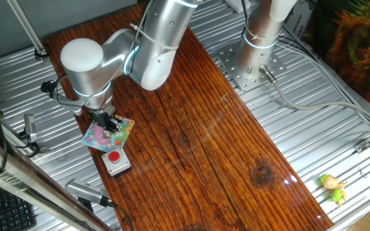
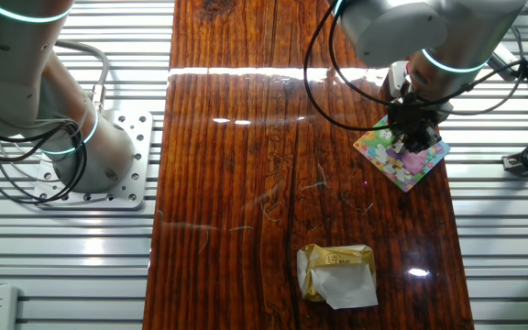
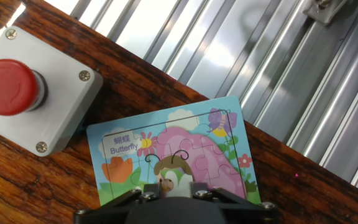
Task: Assemble one piece of a puzzle
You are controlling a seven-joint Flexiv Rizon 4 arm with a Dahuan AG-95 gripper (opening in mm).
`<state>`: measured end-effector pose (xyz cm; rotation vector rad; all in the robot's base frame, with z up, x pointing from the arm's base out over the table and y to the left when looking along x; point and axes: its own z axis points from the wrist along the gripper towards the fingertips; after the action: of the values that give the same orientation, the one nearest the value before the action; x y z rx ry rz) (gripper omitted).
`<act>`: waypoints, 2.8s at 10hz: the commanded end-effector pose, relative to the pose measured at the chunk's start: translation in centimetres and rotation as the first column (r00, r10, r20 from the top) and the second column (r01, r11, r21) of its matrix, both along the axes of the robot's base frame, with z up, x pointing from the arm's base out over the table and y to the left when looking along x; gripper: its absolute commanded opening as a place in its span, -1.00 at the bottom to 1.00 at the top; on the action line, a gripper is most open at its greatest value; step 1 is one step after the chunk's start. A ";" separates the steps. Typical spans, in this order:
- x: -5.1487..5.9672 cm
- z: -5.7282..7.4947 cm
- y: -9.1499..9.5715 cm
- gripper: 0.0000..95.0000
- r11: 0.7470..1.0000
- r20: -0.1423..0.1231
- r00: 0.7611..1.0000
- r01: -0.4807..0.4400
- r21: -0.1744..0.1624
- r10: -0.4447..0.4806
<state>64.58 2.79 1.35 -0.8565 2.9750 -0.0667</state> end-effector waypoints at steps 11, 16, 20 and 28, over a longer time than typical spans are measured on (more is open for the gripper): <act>0.0 0.1 0.0 -0.20 1.000 0.000 1.000 0.000 -0.006 0.000; 0.0 0.1 -0.1 -0.20 1.000 -0.002 1.000 -0.003 0.004 0.003; 0.0 0.0 -0.1 -0.20 1.000 -0.001 1.000 -0.005 0.004 0.005; 0.0 -0.1 -0.1 -0.20 1.000 0.003 1.000 -0.011 0.010 0.011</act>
<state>64.61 2.60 1.27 -0.8700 2.9652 -0.0555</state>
